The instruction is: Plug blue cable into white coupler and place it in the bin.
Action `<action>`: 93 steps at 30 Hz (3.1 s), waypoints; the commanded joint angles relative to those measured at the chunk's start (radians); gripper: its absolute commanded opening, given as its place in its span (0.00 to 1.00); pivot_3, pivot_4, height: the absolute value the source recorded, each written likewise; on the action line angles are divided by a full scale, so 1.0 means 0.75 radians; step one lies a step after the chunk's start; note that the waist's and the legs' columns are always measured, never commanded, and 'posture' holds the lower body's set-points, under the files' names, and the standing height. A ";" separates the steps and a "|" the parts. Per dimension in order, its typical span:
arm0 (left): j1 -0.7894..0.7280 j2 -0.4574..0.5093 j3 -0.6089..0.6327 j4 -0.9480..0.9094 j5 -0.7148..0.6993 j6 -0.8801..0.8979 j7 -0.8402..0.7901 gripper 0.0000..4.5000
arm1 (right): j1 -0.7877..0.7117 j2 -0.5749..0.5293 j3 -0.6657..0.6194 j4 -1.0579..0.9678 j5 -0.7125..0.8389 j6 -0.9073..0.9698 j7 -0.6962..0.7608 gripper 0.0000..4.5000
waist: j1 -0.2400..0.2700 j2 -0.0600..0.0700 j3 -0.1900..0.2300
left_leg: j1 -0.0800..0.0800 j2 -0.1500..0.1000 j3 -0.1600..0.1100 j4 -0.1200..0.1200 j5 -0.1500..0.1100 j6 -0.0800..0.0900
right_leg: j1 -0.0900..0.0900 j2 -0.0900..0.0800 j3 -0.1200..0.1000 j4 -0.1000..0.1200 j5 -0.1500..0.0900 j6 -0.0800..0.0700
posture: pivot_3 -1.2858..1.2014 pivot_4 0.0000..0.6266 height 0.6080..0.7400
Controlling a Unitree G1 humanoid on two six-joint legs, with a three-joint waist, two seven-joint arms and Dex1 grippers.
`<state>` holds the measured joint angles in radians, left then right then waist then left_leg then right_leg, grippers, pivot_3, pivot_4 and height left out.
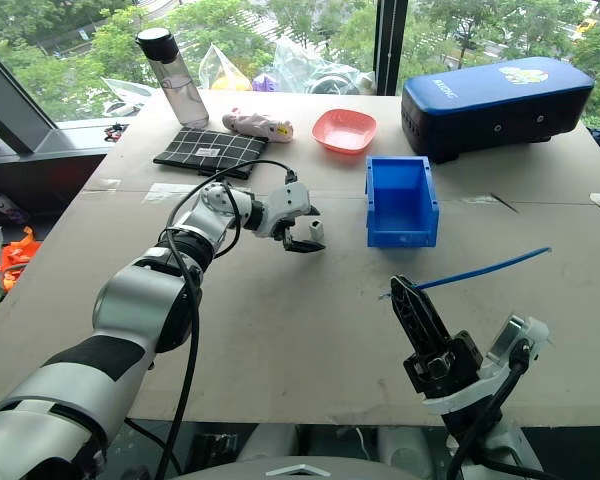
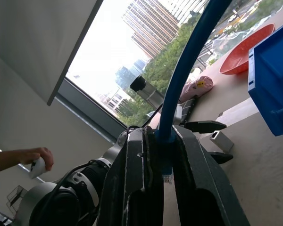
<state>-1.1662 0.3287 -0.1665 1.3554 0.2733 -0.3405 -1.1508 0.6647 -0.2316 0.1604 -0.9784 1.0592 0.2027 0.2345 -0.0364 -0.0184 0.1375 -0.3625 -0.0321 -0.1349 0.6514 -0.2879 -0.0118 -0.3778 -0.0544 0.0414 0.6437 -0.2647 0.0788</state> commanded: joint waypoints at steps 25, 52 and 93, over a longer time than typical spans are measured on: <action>-0.011 0.003 0.059 -0.005 -0.008 0.001 0.002 0.16 | 0.056 -0.032 0.060 -0.066 -0.076 -0.127 0.007 0.00 | 0.000 0.000 0.000 | 0.000 0.000 0.000 0.000 0.000 0.000 | 0.000 0.000 0.000 0.000 0.000 0.000 | 0.52 0.24 0.97; 0.767 -0.053 -0.136 -1.362 -0.276 0.563 -0.074 0.16 | -1.013 -0.285 0.135 0.739 -0.703 0.168 0.322 0.00 | 0.023 0.002 -0.004 | 0.001 -0.001 0.000 0.002 0.000 -0.001 | 0.000 0.000 0.002 0.002 0.000 -0.001 | 0.52 0.24 0.97; 0.705 0.103 -0.258 -1.438 -0.341 0.645 -0.128 0.16 | -0.994 -0.054 0.104 0.948 -0.961 0.110 0.479 0.00 | 0.021 0.004 -0.003 | 0.001 -0.001 -0.001 0.002 0.001 -0.001 | -0.001 0.000 0.003 0.002 0.001 -0.001 | 0.52 0.24 0.97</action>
<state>-0.6217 0.3992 -0.3640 0.2889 0.0353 0.1600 -1.2426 -0.0858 -0.2656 0.2312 -0.2640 0.3513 0.2803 0.5848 -0.0204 -0.0158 0.1352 -0.3616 -0.0326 -0.1354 0.6526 -0.2874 -0.0128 -0.3787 -0.0546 0.0437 0.6450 -0.2643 0.0781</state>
